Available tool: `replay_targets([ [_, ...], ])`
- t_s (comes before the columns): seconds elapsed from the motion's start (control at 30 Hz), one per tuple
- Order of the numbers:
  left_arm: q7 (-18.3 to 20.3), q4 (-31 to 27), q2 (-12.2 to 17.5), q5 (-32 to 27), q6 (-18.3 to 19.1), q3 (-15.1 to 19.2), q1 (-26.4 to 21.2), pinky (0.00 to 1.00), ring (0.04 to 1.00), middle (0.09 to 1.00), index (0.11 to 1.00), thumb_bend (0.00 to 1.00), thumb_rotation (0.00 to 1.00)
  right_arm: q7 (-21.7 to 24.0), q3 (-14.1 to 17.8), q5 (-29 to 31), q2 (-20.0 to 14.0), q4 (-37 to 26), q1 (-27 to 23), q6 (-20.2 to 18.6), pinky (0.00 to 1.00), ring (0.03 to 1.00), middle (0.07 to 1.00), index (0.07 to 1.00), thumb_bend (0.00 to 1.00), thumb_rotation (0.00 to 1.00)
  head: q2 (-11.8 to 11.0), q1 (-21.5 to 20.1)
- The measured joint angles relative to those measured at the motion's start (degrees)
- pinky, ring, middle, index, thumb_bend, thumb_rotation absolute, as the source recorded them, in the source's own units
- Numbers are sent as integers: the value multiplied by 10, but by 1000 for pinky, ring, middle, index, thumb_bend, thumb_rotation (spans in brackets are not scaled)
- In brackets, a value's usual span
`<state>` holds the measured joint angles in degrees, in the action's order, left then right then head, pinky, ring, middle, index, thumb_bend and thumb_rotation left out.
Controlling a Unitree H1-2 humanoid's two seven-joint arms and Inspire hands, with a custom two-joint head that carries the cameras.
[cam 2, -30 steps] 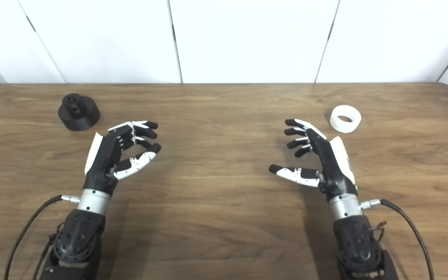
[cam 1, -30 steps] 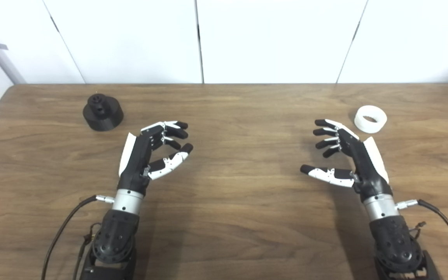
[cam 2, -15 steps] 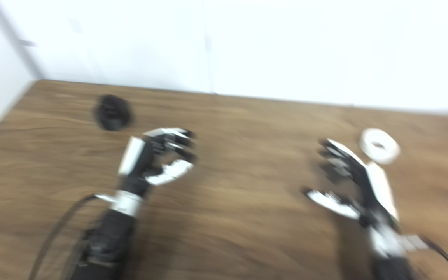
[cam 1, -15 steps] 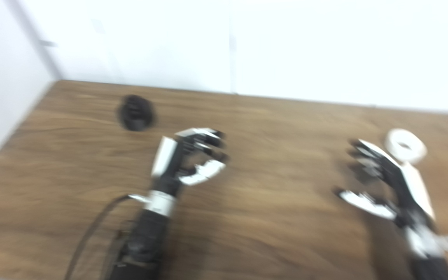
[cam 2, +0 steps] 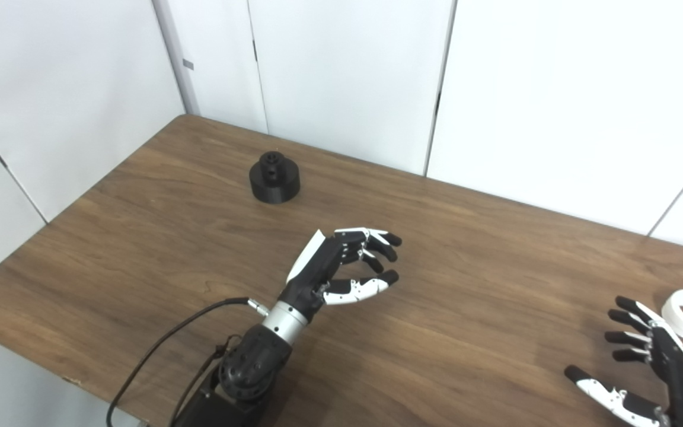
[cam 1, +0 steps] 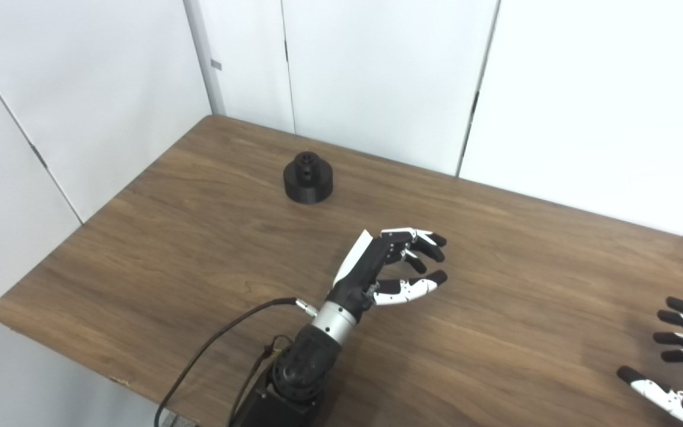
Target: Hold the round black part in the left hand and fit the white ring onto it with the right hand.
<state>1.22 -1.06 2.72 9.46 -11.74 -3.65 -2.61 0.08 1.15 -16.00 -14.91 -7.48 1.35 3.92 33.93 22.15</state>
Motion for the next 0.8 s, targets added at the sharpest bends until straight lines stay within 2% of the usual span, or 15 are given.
replay_targets([
  [0.1, -8, 0, 0, 5, 0, 5, -1, 506, 661, 723, 497, 507, 60, 0, 0, 0, 0, 0, 0, 0, 562, 661, 761, 800, 605, 24, 0, 0],
  [0.3, -31, -1, 6, 52, 1, 16, -8, 480, 636, 699, 498, 510, 61, 0, 0, 0, 0, 1, 0, 0, 553, 647, 750, 796, 611, 14, -4, 0],
  [0.33, -33, -5, 10, 62, 6, 19, -10, 492, 644, 705, 587, 606, 65, 1, 0, 0, 0, 1, 0, 0, 553, 650, 750, 795, 610, 22, -4, 0],
  [0.4, -35, -20, 17, 80, 21, 26, -12, 532, 684, 730, 663, 697, 115, 1, 0, 0, 0, 1, 0, 0, 553, 654, 751, 791, 609, 29, -4, 0],
  [0.63, -40, -41, 41, 130, 83, 43, -39, 729, 808, 786, 683, 767, 225, 1, 1, 0, -1, 4, -1, 2, 552, 652, 750, 786, 617, 35, -7, -1],
  [0.8, -41, -50, 63, 157, 113, 50, -52, 708, 805, 808, 686, 786, 252, 1, 1, 0, -1, 10, -2, 3, 552, 651, 749, 783, 624, 35, -8, 0],
])
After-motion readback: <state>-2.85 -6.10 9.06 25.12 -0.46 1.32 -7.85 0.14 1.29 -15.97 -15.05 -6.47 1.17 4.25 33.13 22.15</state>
